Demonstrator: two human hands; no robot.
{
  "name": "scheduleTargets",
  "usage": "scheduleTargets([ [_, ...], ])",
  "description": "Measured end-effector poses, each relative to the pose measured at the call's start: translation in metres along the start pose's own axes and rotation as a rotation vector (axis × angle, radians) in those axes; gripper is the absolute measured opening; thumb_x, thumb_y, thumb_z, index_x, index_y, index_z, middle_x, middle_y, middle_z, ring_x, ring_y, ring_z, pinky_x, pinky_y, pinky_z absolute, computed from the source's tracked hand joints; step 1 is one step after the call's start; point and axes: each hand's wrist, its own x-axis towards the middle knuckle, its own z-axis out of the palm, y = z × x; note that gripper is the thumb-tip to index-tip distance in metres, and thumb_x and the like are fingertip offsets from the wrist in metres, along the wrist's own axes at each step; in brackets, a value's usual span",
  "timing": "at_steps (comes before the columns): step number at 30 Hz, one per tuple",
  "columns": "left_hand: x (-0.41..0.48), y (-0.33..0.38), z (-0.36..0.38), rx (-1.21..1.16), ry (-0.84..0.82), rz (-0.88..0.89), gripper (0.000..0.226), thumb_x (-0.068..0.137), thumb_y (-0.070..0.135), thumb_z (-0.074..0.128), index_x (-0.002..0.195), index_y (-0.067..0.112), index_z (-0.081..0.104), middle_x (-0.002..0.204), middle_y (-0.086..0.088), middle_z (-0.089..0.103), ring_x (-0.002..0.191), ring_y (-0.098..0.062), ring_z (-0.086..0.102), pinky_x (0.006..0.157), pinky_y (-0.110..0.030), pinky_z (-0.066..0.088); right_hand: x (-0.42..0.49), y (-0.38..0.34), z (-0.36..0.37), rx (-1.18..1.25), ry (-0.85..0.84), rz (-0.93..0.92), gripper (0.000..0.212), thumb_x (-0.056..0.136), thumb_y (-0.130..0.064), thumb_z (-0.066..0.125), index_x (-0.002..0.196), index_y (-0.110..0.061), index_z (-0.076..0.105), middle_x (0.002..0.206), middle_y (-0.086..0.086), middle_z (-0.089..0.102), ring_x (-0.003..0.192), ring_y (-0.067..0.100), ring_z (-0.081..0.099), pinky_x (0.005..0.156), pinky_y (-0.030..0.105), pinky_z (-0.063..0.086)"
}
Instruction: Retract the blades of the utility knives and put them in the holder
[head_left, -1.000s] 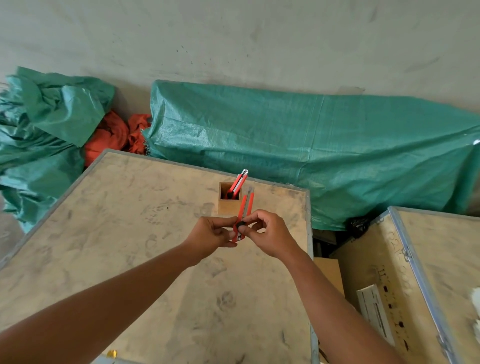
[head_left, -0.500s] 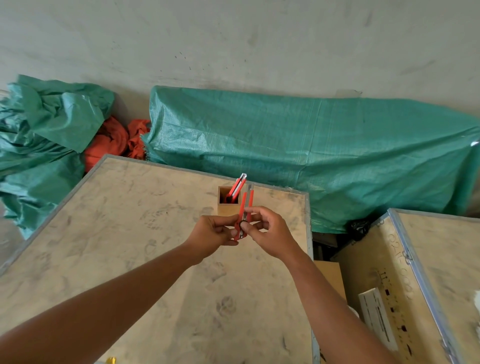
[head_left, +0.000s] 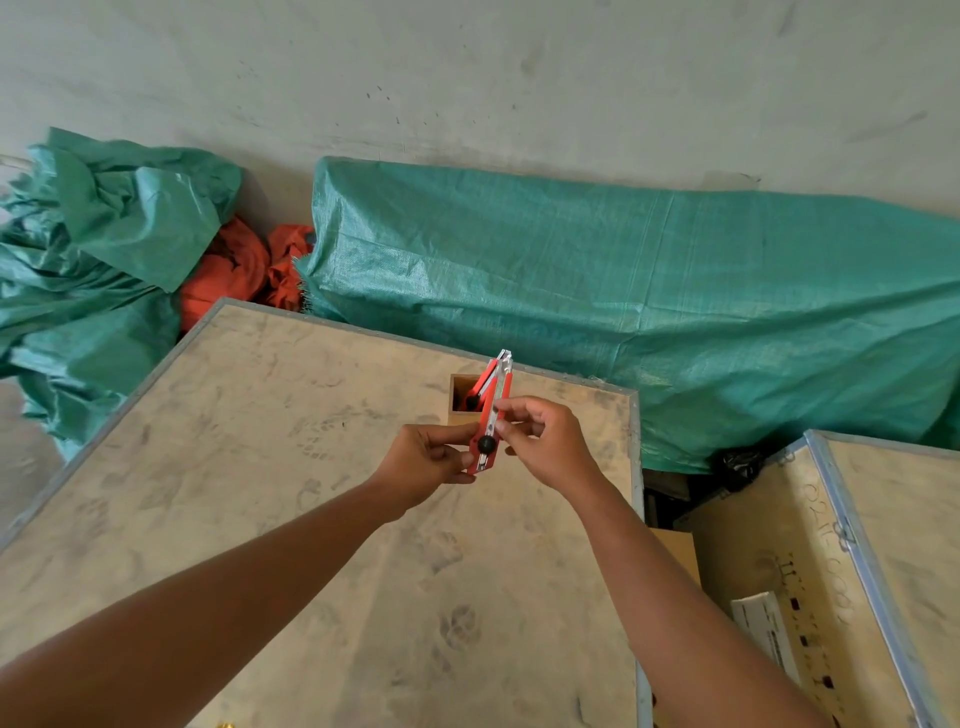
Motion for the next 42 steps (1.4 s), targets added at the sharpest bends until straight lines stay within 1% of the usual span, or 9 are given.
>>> scheduleTargets([
  [5,0.032,0.003,-0.011,0.018,0.043,-0.028,0.040,0.086,-0.009,0.067,0.119,0.013,0.070,0.096,-0.027,0.075,0.096,-0.039,0.072,0.077,-0.035,0.063,0.039,-0.001,0.003,-0.011,-0.026,-0.001,0.035,0.087,-0.009,0.077,0.119,-0.024,0.074,0.107,0.002,0.077,0.095,0.019,0.075,0.082,0.044,0.064],
  [13,0.093,-0.013,-0.029,0.077,0.157,-0.021,0.046,0.084,-0.011,0.069,0.116,0.021,0.073,0.112,-0.003,0.074,0.101,-0.023,0.072,0.093,-0.052,0.057,0.091,0.016,0.029,-0.037,0.214,-0.009,0.027,0.081,-0.005,0.081,0.103,-0.020,0.080,0.102,0.002,0.080,0.087,0.016,0.076,0.080,0.041,0.064],
  [16,0.111,-0.026,-0.033,0.258,0.205,-0.042,0.054,0.081,0.000,0.076,0.126,0.028,0.066,0.129,0.001,0.068,0.114,-0.020,0.065,0.096,-0.046,0.055,0.100,0.022,0.043,-0.107,0.281,-0.047,0.026,0.082,-0.001,0.078,0.104,-0.015,0.080,0.104,0.005,0.079,0.085,0.016,0.075,0.083,0.034,0.063],
  [19,0.122,-0.033,-0.031,0.353,0.226,-0.114,0.068,0.080,0.006,0.080,0.141,0.016,0.051,0.140,-0.003,0.058,0.117,-0.021,0.062,0.093,-0.039,0.054,0.105,0.030,0.055,-0.225,0.286,-0.130,0.027,0.082,0.000,0.077,0.106,-0.013,0.080,0.104,0.009,0.079,0.088,0.019,0.075,0.085,0.029,0.060],
  [25,0.137,-0.045,-0.026,0.442,0.216,-0.096,0.043,0.078,0.003,0.078,0.119,0.014,0.069,0.120,0.000,0.067,0.097,-0.022,0.068,0.076,-0.025,0.049,0.104,0.045,0.069,-0.314,0.233,-0.227,0.029,0.082,0.008,0.071,0.106,-0.006,0.079,0.100,0.012,0.079,0.095,0.026,0.074,0.090,0.028,0.055],
  [30,0.134,-0.044,-0.025,0.463,0.221,-0.071,0.053,0.081,0.004,0.076,0.131,0.012,0.061,0.132,-0.003,0.060,0.099,-0.016,0.061,0.080,-0.025,0.046,0.100,0.051,0.069,-0.341,0.148,-0.174,0.034,0.083,0.011,0.067,0.111,-0.003,0.077,0.107,0.015,0.079,0.101,0.030,0.075,0.093,0.023,0.050],
  [36,0.129,-0.042,-0.023,0.439,0.252,-0.062,0.058,0.081,0.007,0.077,0.134,0.019,0.059,0.131,-0.003,0.063,0.101,-0.020,0.065,0.081,-0.035,0.057,0.096,0.042,0.065,-0.274,0.132,-0.146,0.035,0.083,0.009,0.070,0.116,-0.003,0.074,0.110,0.016,0.078,0.100,0.028,0.076,0.095,0.037,0.059],
  [40,0.119,-0.034,-0.018,0.401,0.266,-0.019,0.055,0.080,0.013,0.079,0.130,0.027,0.062,0.127,0.000,0.066,0.106,-0.021,0.063,0.089,-0.038,0.054,0.088,0.029,0.056,-0.244,0.157,-0.128,0.034,0.085,0.002,0.074,0.118,-0.005,0.074,0.110,0.013,0.078,0.098,0.023,0.076,0.092,0.032,0.060],
  [42,0.113,-0.029,-0.016,0.382,0.300,-0.011,0.054,0.080,0.015,0.080,0.130,0.026,0.063,0.126,0.000,0.065,0.109,-0.020,0.060,0.089,-0.037,0.052,0.081,0.018,0.048,-0.220,0.186,-0.118,0.031,0.086,-0.005,0.076,0.117,-0.007,0.075,0.110,0.010,0.078,0.097,0.019,0.076,0.087,0.018,0.058],
])
